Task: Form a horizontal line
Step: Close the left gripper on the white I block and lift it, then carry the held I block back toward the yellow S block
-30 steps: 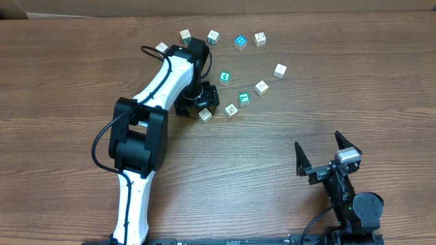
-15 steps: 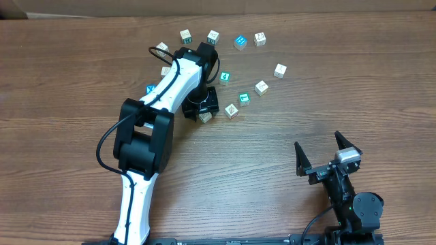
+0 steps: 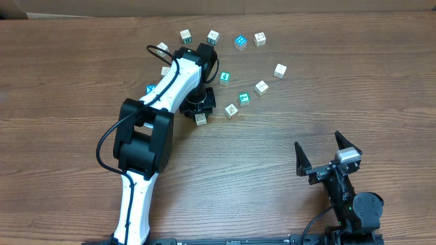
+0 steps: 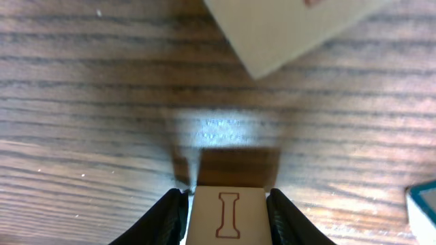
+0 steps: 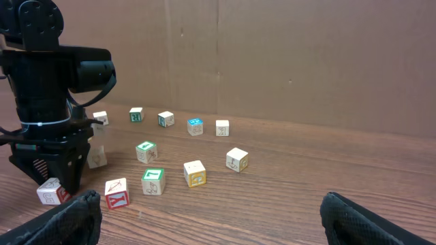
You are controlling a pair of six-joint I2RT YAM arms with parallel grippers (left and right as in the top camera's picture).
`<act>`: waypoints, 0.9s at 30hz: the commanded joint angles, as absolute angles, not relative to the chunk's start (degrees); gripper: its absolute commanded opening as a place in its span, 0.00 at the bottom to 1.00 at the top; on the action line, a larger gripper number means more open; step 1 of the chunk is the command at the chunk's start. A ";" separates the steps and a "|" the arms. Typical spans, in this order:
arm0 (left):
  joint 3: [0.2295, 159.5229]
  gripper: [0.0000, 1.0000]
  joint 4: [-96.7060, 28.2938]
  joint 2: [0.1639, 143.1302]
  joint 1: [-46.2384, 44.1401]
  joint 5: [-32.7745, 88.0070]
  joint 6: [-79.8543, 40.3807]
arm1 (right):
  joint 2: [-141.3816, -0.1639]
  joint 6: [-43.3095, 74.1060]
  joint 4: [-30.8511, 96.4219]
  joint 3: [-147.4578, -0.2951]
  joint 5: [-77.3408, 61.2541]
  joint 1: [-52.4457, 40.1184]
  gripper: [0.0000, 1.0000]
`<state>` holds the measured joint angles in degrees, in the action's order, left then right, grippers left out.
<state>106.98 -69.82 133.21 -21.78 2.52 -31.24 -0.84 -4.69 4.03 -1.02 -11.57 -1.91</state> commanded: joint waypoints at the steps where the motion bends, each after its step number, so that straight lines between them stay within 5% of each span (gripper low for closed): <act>1: 107.50 0.34 -71.20 133.71 -21.89 1.76 -26.20 | -0.16 -4.56 3.77 -0.45 -11.00 -1.80 1.00; 27: 107.39 0.36 -88.75 133.71 -22.55 -5.10 -24.40 | -0.16 -4.56 3.77 -0.45 -11.03 -1.80 1.00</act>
